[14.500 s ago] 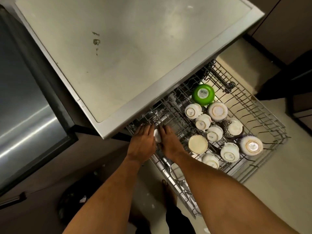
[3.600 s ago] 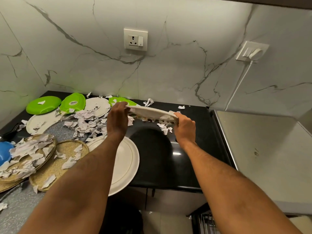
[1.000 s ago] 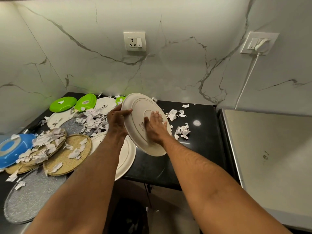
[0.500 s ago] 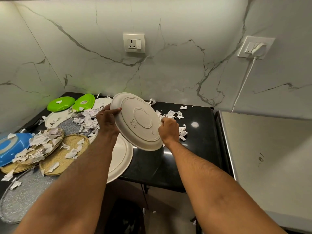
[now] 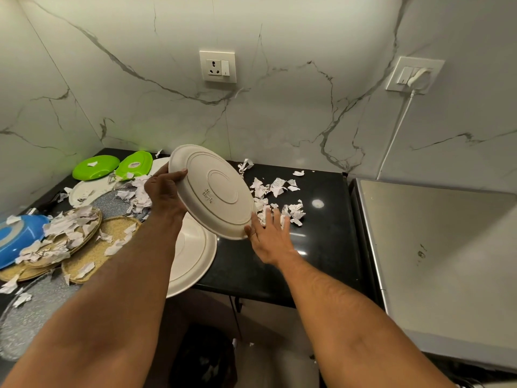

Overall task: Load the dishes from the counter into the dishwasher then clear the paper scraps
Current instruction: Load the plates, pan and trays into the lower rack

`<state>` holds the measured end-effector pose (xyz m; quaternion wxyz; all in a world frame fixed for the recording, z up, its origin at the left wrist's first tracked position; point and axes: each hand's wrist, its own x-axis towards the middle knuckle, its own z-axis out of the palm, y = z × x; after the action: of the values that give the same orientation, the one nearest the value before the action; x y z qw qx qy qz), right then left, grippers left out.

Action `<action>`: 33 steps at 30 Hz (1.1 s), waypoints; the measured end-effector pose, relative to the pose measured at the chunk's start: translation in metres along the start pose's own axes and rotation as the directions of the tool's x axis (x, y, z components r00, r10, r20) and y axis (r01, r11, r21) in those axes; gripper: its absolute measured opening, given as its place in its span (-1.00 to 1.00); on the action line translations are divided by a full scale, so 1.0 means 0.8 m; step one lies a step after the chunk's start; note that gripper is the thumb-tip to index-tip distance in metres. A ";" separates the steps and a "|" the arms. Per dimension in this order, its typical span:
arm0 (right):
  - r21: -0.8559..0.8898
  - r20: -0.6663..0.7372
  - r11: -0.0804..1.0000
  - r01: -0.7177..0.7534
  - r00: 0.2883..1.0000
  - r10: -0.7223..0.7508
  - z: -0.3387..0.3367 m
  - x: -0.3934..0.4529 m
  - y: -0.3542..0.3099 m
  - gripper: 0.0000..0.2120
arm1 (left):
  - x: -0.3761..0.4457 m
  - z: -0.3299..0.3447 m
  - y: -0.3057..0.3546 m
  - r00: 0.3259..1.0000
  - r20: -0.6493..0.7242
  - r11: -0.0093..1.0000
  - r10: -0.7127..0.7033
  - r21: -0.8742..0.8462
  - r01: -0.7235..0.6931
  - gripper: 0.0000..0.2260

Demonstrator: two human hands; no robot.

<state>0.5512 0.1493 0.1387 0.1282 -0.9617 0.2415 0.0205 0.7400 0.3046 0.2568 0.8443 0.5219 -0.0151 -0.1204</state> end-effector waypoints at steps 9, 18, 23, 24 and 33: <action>0.363 -0.363 0.898 -0.249 0.849 0.383 -0.046 0.009 0.006 -0.79 | -0.011 -0.021 0.006 0.999 -0.001 0.999 -0.039 -0.018 0.039 -0.46; 0.870 -0.009 0.420 -0.258 0.843 0.538 -0.049 0.020 0.001 -0.66 | -0.036 -0.032 0.005 0.985 0.149 0.996 -0.087 -0.024 0.091 -0.54; 0.886 -0.042 0.411 -0.214 0.846 0.532 -0.051 -0.016 0.009 -0.82 | -0.049 -0.046 0.000 0.976 0.189 0.993 -0.110 0.051 0.103 -0.59; 0.895 -0.050 0.397 -0.203 0.839 0.542 -0.052 -0.022 0.010 -0.78 | -0.050 -0.051 -0.002 0.982 0.170 0.992 -0.086 0.105 0.069 -0.59; 0.927 -0.207 0.373 -0.045 0.766 0.609 -0.043 -0.101 0.026 -0.66 | -0.092 -0.069 -0.048 0.996 0.081 0.793 0.029 0.605 -0.073 -0.77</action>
<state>0.4692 0.1597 0.1754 0.5305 -0.6413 0.4352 -0.3434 0.6695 0.3526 0.2053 0.6345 0.7599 -0.0955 -0.1042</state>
